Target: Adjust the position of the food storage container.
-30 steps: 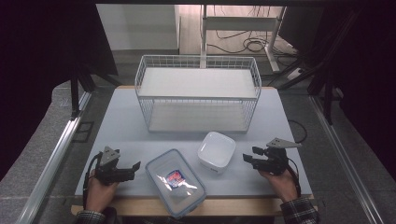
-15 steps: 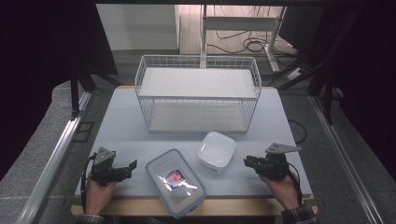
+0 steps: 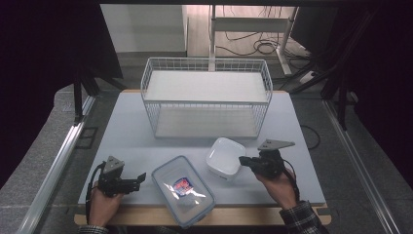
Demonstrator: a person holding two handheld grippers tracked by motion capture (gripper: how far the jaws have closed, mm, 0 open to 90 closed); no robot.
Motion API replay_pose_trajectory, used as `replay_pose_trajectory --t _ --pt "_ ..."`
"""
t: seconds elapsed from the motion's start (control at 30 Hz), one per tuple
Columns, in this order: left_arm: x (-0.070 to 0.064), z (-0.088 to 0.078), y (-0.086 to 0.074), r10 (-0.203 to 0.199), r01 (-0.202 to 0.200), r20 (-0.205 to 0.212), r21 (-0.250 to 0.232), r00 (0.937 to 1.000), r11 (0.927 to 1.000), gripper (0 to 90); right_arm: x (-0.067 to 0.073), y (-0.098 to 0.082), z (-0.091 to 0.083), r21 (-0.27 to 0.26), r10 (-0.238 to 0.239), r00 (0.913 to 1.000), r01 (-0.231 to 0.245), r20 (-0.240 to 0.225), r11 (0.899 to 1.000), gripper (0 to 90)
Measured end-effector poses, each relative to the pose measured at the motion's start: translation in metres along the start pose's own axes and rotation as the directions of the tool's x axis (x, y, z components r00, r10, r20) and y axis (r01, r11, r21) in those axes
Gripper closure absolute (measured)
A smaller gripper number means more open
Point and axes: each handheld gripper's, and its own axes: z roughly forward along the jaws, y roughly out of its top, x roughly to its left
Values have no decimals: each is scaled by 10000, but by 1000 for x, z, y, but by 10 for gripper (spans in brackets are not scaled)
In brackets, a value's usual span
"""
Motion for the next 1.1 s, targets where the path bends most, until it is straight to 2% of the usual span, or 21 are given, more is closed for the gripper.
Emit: replay_pose_trajectory --t 0.03,0.07,0.1,0.13,0.23,0.33,0.43,0.63,0.77,0.8,0.87,1.0,1.1 --pt "-1 0 0 20 -20 11 28 10000 10000 29 3 4 4 14 -89 9999 89 -66 10000 893" --pt "-1 2 1 75 -75 32 95 10000 9999 22 12 13 13 102 -422 9988 425 -266 9990 892" --pt "-1 2 1 75 -75 32 95 10000 9999 20 12 13 13 102 -422 9988 425 -266 9990 892" --pt "-1 2 1 100 -101 75 111 9999 9999 14 19 20 22 175 -787 9961 795 -393 9967 892" --pt "-1 1 0 107 -108 217 48 9997 9999 8 24 26 31 257 -942 9942 957 -527 9951 892" --pt "0 -1 -1 2 0 338 -47 9994 10000 10 32 35 49 421 -1104 9908 1139 -788 9926 892" --pt "1 -2 -2 -56 58 366 -75 9993 10000 15 39 42 64 556 -1317 9877 1367 -848 9891 893" --pt "0 -4 -2 137 -131 367 -191 9992 9997 26 51 52 89 770 -1648 9842 1695 -641 9825 894" --pt "-1 -3 -3 121 -115 333 -189 9994 9998 26 53 58 103 1088 -1979 9797 2001 -309 9737 894" --pt "-1 -3 -3 136 -132 312 -155 9994 9998 30 51 60 107 1313 -2000 9798 1994 -84 9711 894" --pt "-1 -3 -3 202 -198 294 -142 9994 9997 33 49 58 109 1558 -2000 9798 1967 53 9680 895" --pt "-2 -4 -3 267 -263 281 -143 9993 9996 41 47 56 106 1512 -1949 9808 1936 -64 9694 895" --pt "-2 -5 -3 225 -220 299 -167 9993 9996 49 47 54 101 1654 -2122 9772 2087 34 9639 895"
